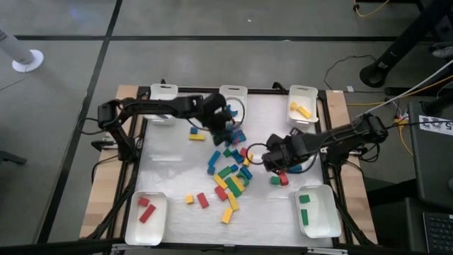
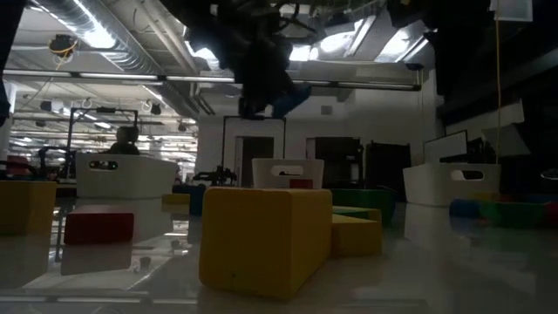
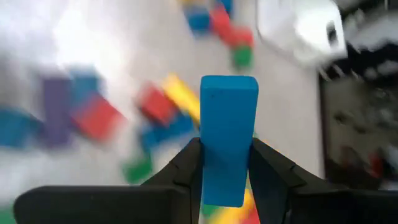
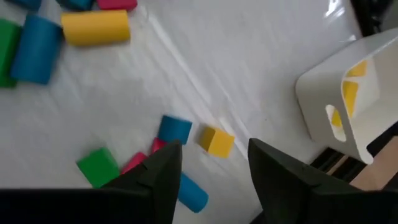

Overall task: Sort blocks
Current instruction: Put the blue block into the top center white bin

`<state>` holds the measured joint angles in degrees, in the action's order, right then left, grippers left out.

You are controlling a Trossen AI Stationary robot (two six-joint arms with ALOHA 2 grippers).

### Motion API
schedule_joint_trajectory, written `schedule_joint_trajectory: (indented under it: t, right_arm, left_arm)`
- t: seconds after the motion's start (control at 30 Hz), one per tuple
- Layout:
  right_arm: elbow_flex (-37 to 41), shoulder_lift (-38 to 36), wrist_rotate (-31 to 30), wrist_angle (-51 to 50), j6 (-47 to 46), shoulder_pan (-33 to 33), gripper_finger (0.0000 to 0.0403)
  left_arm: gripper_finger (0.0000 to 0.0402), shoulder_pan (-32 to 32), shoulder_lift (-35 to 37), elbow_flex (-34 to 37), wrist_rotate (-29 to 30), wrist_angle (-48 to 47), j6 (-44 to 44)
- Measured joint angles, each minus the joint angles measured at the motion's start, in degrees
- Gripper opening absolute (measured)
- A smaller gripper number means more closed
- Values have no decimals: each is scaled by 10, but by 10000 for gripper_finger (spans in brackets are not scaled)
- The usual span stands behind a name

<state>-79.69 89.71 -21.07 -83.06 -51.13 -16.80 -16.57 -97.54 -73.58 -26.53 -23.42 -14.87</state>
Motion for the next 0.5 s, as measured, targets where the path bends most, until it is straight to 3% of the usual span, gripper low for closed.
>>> schedule_joint_trajectory:
  t: [0.13,0.3,0.5]
  right_arm:
    - [27,0,-22,-9,-28,-17,184]
    - [96,0,-2,-15,-30,-14,184]
    - [143,0,31,-1,-31,5,184]
  left_arm:
    - [87,-36,0,-7,95,55,45]
    - [88,-76,-2,-7,224,108,86]
    - [100,-106,-29,-7,251,139,94]
